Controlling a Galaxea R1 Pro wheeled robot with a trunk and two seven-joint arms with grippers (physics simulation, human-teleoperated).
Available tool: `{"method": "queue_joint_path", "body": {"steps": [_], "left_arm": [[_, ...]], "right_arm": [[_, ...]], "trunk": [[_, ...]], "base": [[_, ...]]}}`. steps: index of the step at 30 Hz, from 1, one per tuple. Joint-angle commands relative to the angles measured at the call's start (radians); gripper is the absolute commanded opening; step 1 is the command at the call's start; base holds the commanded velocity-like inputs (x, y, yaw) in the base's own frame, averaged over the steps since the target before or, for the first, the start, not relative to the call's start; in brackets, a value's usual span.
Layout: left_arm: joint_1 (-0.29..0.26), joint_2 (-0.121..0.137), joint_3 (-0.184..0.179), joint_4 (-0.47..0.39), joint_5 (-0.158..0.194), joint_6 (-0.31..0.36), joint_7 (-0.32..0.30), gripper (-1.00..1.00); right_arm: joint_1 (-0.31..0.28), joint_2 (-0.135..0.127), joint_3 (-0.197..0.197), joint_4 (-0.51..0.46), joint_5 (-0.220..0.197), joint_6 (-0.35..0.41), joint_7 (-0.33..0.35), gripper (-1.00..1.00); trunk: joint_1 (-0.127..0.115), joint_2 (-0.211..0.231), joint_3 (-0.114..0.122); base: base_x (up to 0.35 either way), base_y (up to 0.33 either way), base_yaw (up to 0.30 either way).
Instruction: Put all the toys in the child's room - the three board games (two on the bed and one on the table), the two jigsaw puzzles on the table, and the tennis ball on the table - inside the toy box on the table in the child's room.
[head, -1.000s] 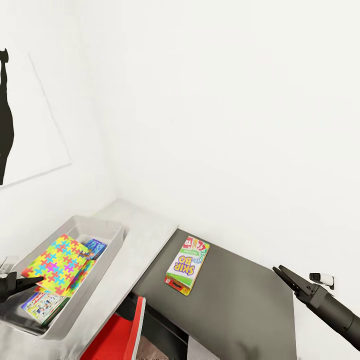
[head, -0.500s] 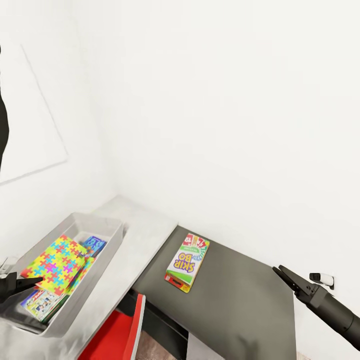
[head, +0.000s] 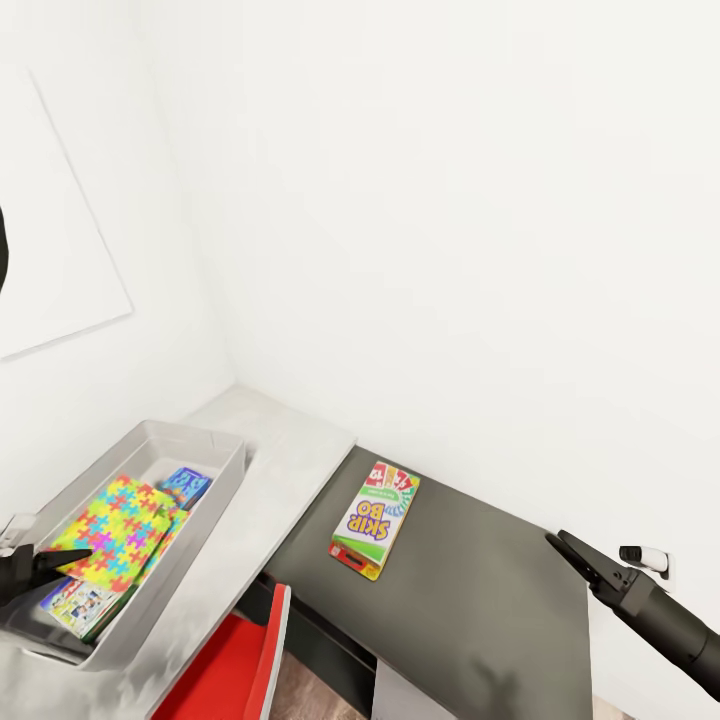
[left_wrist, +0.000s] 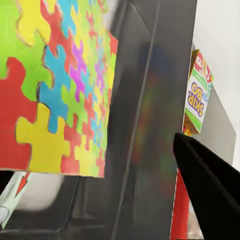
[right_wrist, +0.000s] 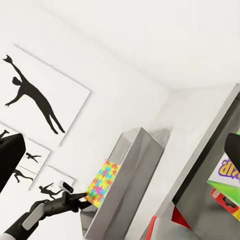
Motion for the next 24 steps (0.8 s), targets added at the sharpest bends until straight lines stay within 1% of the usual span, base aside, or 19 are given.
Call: {"method": "queue_joint_path", "body": {"steps": [1,11,17,20,22,23,24], "left_arm": [[-0.001,0.000,0.000,0.000,0.002,0.005,-0.003,1.00],[-0.001,0.002,0.007,-0.001,0.003,0.003,-0.013,1.00],[-0.002,0.007,0.011,-0.011,0.011,0.002,-0.029,1.00],[-0.002,0.010,0.011,-0.013,0.012,0.002,-0.082,1.00],[-0.002,0.014,0.012,-0.013,0.011,0.002,-0.163,1.00],[-0.002,0.014,0.012,-0.014,0.010,0.002,-0.186,1.00],[-0.002,0.017,0.014,-0.014,0.009,0.001,-0.230,1.00]], "right_arm": [[-0.001,0.000,-0.001,0.000,-0.003,0.005,0.001,1.00],[-0.001,0.001,-0.001,0.000,-0.002,0.003,0.002,1.00],[-0.001,0.001,-0.001,0.000,-0.002,0.002,0.003,1.00],[-0.001,0.001,-0.001,0.000,-0.002,0.003,0.003,1.00],[-0.001,0.001,-0.001,0.000,-0.002,0.003,0.004,1.00],[-0.001,0.001,-0.001,0.000,-0.002,0.003,0.004,1.00],[-0.001,0.000,-0.001,0.000,-0.002,0.004,0.004,1.00]], "trunk": [[0.000,-0.002,-0.002],[0.000,-0.002,-0.002],[0.000,-0.002,-0.002],[0.000,-0.002,-0.002],[0.000,-0.002,-0.002],[0.000,-0.002,-0.002],[0.000,-0.002,-0.002]], "base": [[0.000,0.000,0.000],[0.000,0.000,0.000],[0.000,0.000,0.000],[0.000,0.000,0.000],[0.000,0.000,0.000],[0.000,0.000,0.000],[0.000,0.000,0.000]]}}
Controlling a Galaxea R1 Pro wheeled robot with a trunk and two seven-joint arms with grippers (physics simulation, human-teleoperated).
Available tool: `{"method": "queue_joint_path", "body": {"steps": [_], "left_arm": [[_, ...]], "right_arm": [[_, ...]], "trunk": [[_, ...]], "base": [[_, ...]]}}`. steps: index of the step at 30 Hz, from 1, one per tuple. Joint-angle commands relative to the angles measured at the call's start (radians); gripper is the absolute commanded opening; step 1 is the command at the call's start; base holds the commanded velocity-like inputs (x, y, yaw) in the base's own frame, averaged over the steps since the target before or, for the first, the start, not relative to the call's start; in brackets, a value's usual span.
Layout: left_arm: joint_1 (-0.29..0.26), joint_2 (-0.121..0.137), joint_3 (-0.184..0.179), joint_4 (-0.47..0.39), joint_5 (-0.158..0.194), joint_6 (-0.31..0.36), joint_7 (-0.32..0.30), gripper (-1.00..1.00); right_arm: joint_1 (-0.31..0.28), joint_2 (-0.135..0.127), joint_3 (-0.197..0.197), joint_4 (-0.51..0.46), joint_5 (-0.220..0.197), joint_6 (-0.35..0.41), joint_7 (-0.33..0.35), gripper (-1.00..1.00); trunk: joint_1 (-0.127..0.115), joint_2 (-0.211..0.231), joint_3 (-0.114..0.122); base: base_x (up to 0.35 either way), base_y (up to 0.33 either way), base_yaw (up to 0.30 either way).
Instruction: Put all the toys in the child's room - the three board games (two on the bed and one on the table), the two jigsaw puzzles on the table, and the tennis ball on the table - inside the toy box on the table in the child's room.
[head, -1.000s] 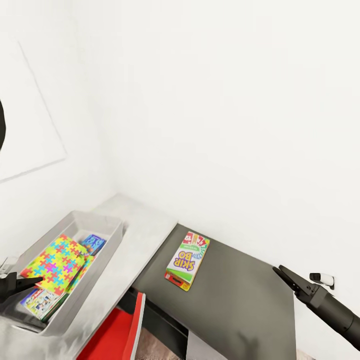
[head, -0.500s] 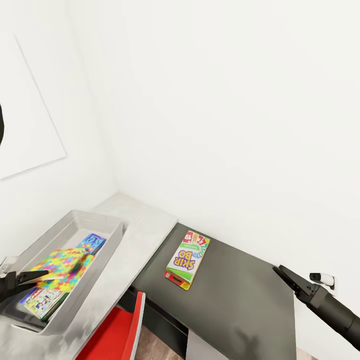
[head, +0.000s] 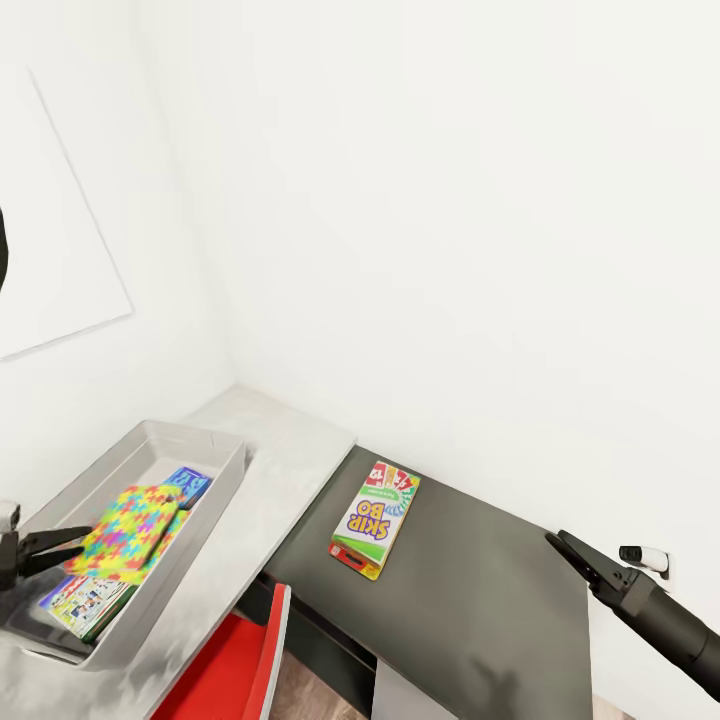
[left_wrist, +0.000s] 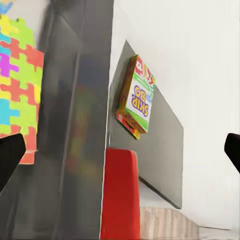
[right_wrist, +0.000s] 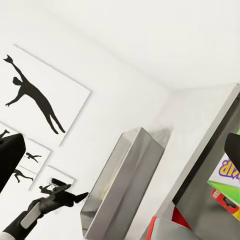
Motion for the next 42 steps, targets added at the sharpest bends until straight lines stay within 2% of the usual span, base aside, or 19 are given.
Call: {"method": "queue_joint_path", "body": {"steps": [1,4,12,15,18,26,42], "left_arm": [[0.000,0.004,0.003,-0.001,0.000,0.005,-0.041,1.00],[0.000,0.016,0.012,-0.002,-0.004,0.000,-0.102,1.00],[0.002,0.031,0.047,-0.003,0.002,-0.002,-0.151,1.00],[0.002,0.031,0.050,-0.008,0.001,-0.003,-0.235,1.00],[0.002,0.028,0.051,-0.011,0.001,-0.016,-0.285,1.00],[0.002,0.018,0.051,-0.071,0.005,-0.074,-0.287,1.00],[0.002,0.018,0.051,-0.136,0.001,-0.093,-0.287,1.00]], "right_arm": [[-0.001,0.000,0.000,0.000,-0.003,0.006,0.001,1.00],[-0.001,-0.001,-0.001,0.000,-0.003,0.007,0.001,1.00],[-0.001,-0.001,-0.002,0.000,-0.005,0.007,0.001,1.00],[-0.001,-0.001,-0.003,0.000,-0.008,0.007,0.011,1.00],[-0.001,-0.001,-0.003,0.000,-0.007,0.007,0.029,1.00],[-0.001,-0.001,-0.004,0.001,-0.005,0.007,0.053,1.00],[-0.001,-0.002,-0.004,0.001,-0.006,0.007,0.057,1.00]], "trunk": [[0.000,-0.001,-0.002],[0.000,-0.001,-0.002],[0.000,-0.001,-0.002],[0.000,-0.001,-0.001],[0.000,-0.001,0.002],[0.000,-0.001,0.013],[0.000,-0.001,0.035]], "base": [[0.000,0.000,0.000],[0.000,0.000,0.000],[0.000,0.000,0.000],[0.000,0.000,-0.004],[0.000,0.000,-0.044],[0.000,0.000,-0.096],[-0.161,-0.066,-0.125]]}}
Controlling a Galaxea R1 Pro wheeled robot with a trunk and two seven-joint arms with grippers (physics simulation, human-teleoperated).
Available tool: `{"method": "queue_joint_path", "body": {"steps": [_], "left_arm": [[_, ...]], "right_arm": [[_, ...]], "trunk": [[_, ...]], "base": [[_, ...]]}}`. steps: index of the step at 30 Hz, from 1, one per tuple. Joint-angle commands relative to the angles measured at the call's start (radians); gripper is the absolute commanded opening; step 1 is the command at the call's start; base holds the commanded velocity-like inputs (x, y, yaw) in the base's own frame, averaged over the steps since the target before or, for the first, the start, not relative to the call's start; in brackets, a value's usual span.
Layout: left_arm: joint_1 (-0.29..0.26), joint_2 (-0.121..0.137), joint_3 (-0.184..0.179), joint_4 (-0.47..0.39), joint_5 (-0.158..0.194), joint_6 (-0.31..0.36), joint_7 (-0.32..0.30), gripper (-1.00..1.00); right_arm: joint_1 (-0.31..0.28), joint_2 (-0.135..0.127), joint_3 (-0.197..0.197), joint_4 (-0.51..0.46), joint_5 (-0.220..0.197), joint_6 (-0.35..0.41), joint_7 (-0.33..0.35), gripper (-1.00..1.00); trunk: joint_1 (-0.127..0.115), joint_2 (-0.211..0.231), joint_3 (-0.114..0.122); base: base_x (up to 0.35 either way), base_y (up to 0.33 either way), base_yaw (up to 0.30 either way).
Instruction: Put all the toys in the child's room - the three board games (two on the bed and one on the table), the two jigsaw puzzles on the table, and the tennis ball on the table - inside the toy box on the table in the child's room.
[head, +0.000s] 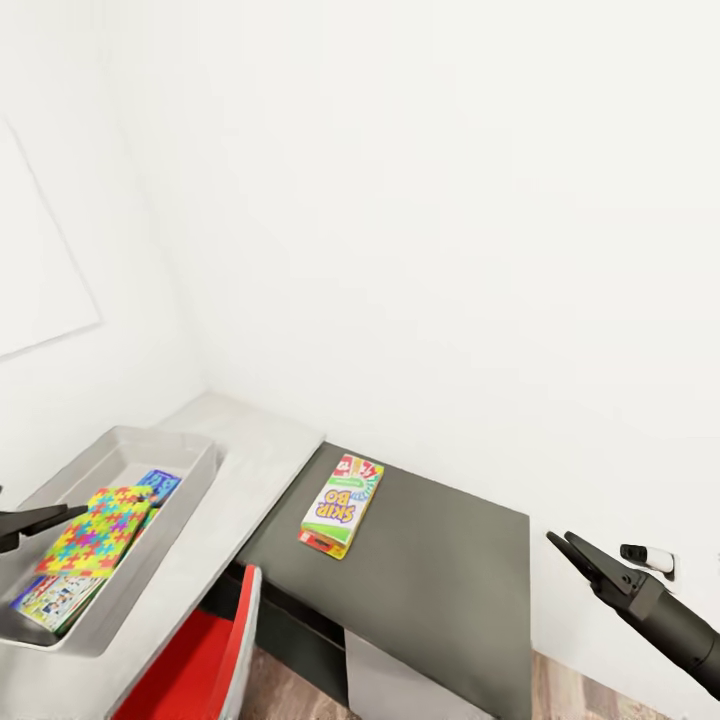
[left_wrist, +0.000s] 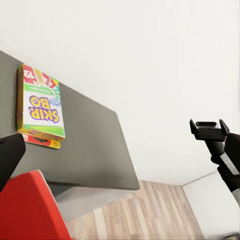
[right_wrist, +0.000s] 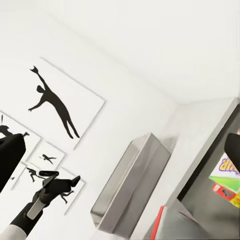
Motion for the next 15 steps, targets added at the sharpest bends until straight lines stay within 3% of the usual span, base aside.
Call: {"method": "queue_joint_path", "body": {"steps": [1,15], "left_arm": [[-0.001,0.000,0.000,-0.004,0.000,0.010,-0.004,1.00],[-0.001,0.000,0.001,-0.016,-0.001,0.010,-0.004,1.00]], "right_arm": [[-0.001,0.000,0.000,0.000,-0.003,0.005,0.001,1.00],[-0.001,0.001,0.000,0.000,-0.002,0.005,-0.001,1.00]], "trunk": [[0.000,-0.002,-0.001],[0.000,-0.002,0.000]], "base": [[-0.092,-0.055,-0.037],[-0.018,-0.043,-0.007]]}}
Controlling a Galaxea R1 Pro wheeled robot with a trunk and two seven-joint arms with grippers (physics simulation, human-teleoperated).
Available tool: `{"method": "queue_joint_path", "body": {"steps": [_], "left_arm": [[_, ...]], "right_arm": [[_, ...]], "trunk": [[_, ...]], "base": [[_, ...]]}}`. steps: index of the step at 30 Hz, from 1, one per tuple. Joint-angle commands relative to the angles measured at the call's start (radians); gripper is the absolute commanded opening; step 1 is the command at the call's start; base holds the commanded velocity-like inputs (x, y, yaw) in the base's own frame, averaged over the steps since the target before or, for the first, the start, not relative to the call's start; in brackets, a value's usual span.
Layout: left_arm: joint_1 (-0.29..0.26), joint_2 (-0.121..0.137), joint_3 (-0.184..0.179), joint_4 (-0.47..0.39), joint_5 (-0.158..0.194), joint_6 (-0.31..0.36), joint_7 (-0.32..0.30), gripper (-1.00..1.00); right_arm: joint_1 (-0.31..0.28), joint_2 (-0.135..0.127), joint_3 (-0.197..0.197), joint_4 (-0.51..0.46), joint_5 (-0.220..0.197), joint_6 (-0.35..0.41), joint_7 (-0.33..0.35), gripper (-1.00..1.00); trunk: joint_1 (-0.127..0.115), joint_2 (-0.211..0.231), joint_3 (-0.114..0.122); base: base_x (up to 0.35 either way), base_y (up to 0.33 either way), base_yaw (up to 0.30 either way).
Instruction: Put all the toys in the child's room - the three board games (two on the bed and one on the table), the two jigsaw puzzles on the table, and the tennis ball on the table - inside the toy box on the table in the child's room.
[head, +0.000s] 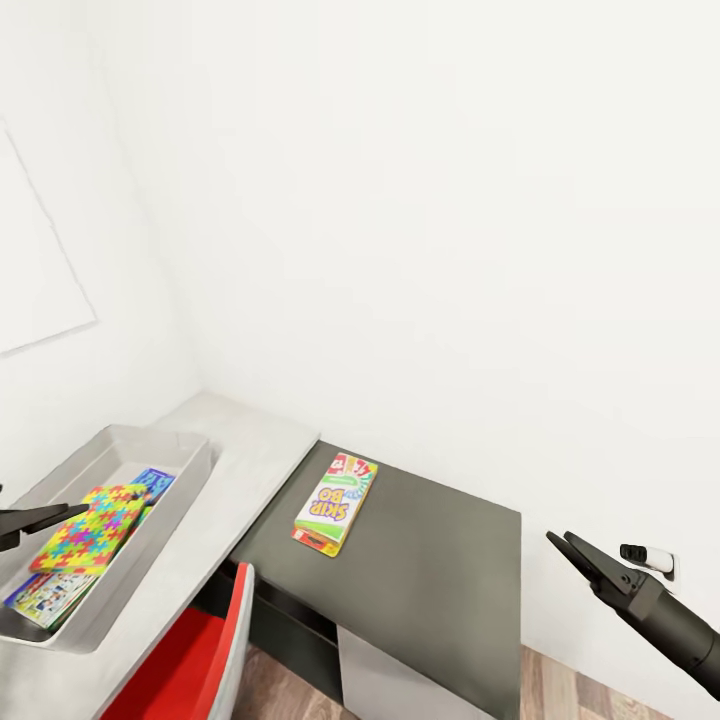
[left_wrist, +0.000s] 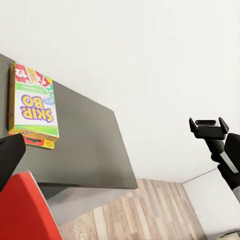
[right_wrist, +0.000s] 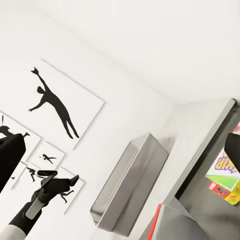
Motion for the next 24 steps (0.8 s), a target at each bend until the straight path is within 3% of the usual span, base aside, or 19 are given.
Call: {"method": "queue_joint_path", "body": {"steps": [1,10,19,24], "left_arm": [[-0.001,0.000,0.000,0.000,0.000,0.011,-0.004,1.00],[-0.001,0.000,0.001,0.000,0.000,0.011,-0.004,1.00],[-0.001,0.000,0.004,-0.001,0.000,0.011,-0.004,1.00],[-0.001,0.000,0.005,-0.005,0.000,0.011,-0.004,1.00]], "right_arm": [[-0.001,0.000,0.000,0.000,-0.003,0.006,0.000,1.00],[-0.001,0.000,-0.001,0.000,-0.005,0.006,-0.001,1.00],[-0.001,-0.001,-0.013,0.001,-0.007,0.008,-0.001,1.00],[-0.001,-0.001,-0.015,0.001,-0.008,0.008,-0.001,1.00]], "trunk": [[0.000,-0.002,-0.002],[0.000,-0.002,-0.001],[0.000,-0.002,0.008],[0.000,-0.002,0.014]], "base": [[0.000,-0.007,0.000],[0.000,-0.124,-0.017],[0.000,-0.269,-0.179],[0.000,-0.098,-0.208]]}}
